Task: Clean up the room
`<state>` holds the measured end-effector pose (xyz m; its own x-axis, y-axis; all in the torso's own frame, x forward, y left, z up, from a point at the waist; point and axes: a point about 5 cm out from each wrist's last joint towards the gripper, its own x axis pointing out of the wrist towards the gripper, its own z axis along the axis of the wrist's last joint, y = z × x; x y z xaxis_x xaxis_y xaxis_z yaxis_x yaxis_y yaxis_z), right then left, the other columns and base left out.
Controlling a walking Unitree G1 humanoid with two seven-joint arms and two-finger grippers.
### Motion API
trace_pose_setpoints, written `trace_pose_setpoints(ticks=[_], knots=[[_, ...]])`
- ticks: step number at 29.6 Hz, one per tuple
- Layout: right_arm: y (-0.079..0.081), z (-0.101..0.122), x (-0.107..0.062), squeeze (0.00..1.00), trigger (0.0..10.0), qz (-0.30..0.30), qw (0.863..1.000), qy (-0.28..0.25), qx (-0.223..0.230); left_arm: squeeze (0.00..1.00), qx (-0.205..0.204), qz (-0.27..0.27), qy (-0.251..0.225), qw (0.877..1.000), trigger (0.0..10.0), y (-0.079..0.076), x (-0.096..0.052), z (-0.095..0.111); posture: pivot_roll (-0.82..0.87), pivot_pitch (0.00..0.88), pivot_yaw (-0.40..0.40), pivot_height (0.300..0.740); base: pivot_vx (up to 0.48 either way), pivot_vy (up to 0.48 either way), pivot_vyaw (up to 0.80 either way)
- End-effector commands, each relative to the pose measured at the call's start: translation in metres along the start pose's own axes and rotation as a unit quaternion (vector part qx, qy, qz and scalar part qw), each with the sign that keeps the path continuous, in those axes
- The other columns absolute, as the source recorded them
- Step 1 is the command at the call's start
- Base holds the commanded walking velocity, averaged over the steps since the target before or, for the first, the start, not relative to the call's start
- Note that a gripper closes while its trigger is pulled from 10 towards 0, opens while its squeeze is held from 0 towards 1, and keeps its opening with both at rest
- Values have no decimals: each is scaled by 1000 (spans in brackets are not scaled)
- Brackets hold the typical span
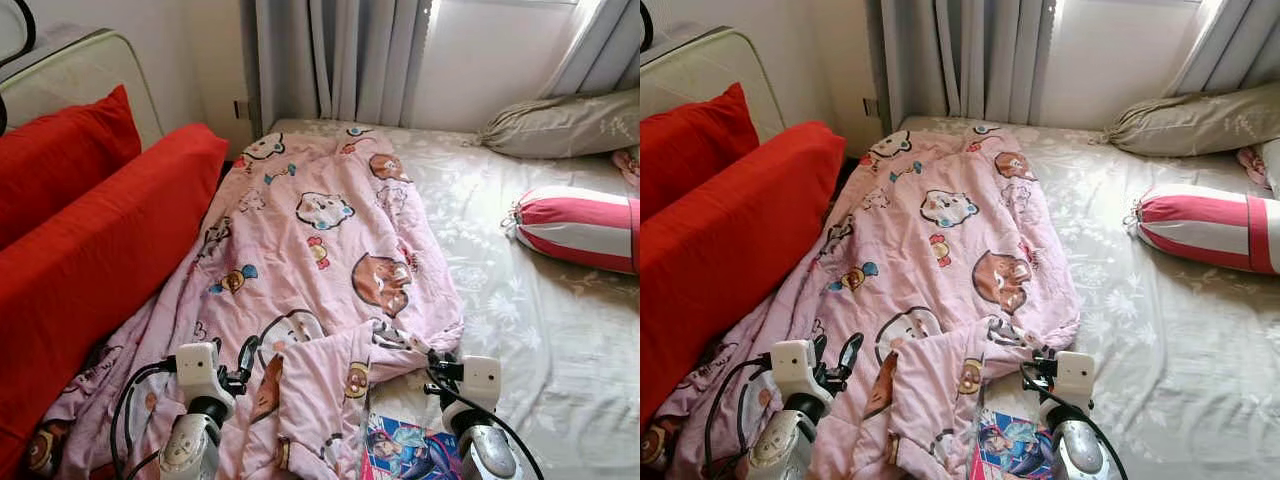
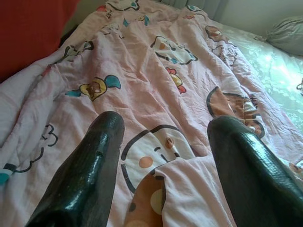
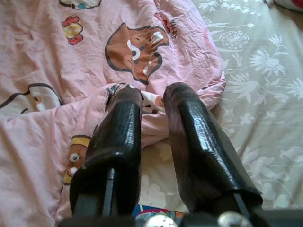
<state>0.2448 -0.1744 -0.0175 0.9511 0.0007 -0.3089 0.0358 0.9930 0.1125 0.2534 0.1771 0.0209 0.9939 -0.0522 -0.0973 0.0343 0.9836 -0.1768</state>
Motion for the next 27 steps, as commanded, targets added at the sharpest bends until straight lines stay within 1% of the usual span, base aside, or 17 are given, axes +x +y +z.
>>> trace_pose_setpoints(ticks=[1, 4, 7, 23, 27], knots=[[-3, -3, -1, 0, 10000, -5, 1000, 12, -4, 0, -1, 4, 11, 1000, 10000, 1, -3, -2, 85, 59, -42, 680, 0, 0, 0], [-4, -3, -1, 0, 10000, -7, 1000, 11, -9, 0, -1, 5, 11, 1000, 10000, 1, -3, -1, 86, 62, -44, 660, 0, 0, 0], [-3, 1, -1, 0, 10000, -5, 1000, -8, -3, 0, -1, 6, 11, 1000, 10000, 1, -4, 0, 88, 64, -44, 660, 0, 0, 0], [-5, 2, 2, 0, 10000, -14, 1000, -1, -4, 0, -2, 10, 17, 1000, 10000, -2, -6, 0, 89, 68, -47, 660, 0, 0, 0], [-4, 1, 3, 0, 10000, -13, 1000, 9, -5, 0, -4, 12, 22, 1000, 10000, -2, -7, -1, 93, 69, -49, 660, 0, 0, 0]])
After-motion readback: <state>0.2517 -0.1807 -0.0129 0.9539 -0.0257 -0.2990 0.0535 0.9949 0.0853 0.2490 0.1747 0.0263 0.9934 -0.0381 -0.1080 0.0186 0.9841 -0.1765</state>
